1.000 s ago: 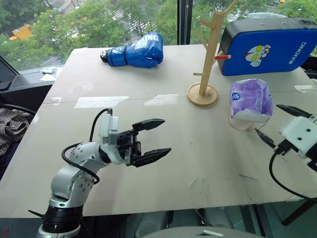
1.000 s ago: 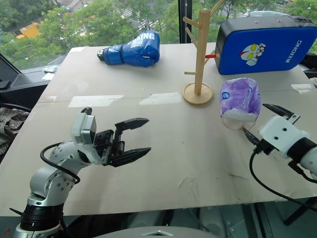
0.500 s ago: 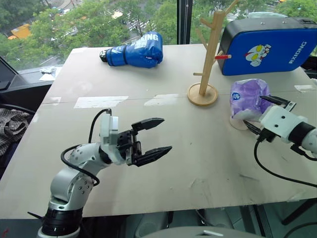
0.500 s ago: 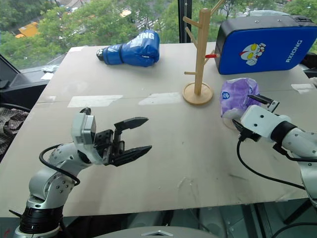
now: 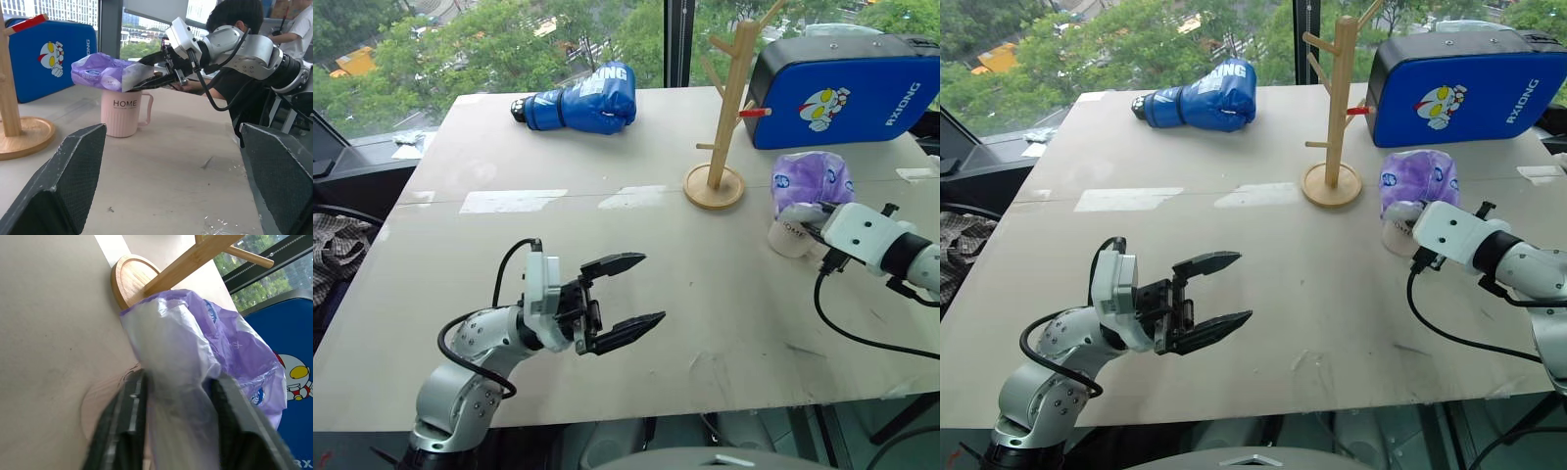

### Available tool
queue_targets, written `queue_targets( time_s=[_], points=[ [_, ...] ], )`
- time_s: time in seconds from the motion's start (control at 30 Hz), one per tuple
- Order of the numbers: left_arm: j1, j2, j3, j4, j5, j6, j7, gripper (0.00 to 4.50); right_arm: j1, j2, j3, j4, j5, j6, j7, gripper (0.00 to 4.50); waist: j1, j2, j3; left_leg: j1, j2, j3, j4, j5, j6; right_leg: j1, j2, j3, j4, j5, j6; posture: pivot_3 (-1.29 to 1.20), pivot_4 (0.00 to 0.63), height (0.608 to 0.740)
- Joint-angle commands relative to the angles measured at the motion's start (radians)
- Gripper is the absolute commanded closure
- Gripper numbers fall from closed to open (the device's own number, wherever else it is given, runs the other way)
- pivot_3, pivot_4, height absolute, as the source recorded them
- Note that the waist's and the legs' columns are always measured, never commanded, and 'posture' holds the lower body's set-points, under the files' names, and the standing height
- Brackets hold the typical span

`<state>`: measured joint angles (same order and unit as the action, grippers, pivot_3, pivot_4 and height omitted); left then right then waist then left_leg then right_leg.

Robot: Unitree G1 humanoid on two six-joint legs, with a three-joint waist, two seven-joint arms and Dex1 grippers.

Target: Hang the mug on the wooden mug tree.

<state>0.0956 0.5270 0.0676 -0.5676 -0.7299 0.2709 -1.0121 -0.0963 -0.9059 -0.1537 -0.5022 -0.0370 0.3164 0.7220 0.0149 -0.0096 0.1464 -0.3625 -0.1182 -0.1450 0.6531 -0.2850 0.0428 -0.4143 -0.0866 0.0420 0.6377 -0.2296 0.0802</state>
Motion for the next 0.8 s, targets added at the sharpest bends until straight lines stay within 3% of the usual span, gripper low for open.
queue_targets(
  time_s=[0.03,0.27,0.47,0.6,0.8],
  points=[
    [0.0,-0.002,0.001,-0.011,0.002,-0.034,-0.01,0.0,-0.008,-0.015,-0.014,-0.021,-0.017,-0.02,-0.001,4.47,0.0,0.0,0.0,0.0,0.0,0.0,0.0,0.0,0.0,0.0,0.0,0.0,0.0,0.0,0.0,0.0,0.15,0.74],
    [-0.015,-0.009,-0.012,-0.004,0.014,-0.047,-0.005,0.0,-0.025,0.005,-0.054,-0.049,-0.01,0.002,-0.022,4.47,0.0,0.0,0.0,0.0,0.0,0.0,0.0,0.0,0.0,0.0,0.0,0.0,0.0,0.0,0.0,0.0,0.15,0.74],
    [-0.051,-0.016,-0.027,-0.007,0.005,-0.038,0.005,0.0,-0.033,0.001,-0.242,-0.065,-0.003,0.143,-0.067,4.47,0.002,0.0,0.0,0.0,0.0,0.0,0.0,0.0,0.0,0.0,0.0,0.0,0.0,0.0,0.0,0.0,0.15,0.74],
    [-0.089,-0.018,-0.052,-0.004,-0.012,-0.025,-0.007,0.0,0.032,-0.01,-0.305,0.084,-0.029,0.132,-0.075,4.47,0.006,0.0,0.0,-0.001,0.0,-0.001,0.0,0.0,0.0,0.0,0.0,-0.001,-0.001,0.0,0.0,0.0,0.15,0.74],
    [-0.118,-0.013,-0.052,-0.033,-0.061,0.004,-0.005,0.0,0.001,0.01,-0.199,0.41,-0.022,-0.001,-0.076,4.47,-0.007,0.001,0.0,0.001,0.0,0.001,0.0,0.0,0.0,0.0,0.001,0.001,0.0,0.0,0.0,0.0,0.15,0.74]
  ],
)
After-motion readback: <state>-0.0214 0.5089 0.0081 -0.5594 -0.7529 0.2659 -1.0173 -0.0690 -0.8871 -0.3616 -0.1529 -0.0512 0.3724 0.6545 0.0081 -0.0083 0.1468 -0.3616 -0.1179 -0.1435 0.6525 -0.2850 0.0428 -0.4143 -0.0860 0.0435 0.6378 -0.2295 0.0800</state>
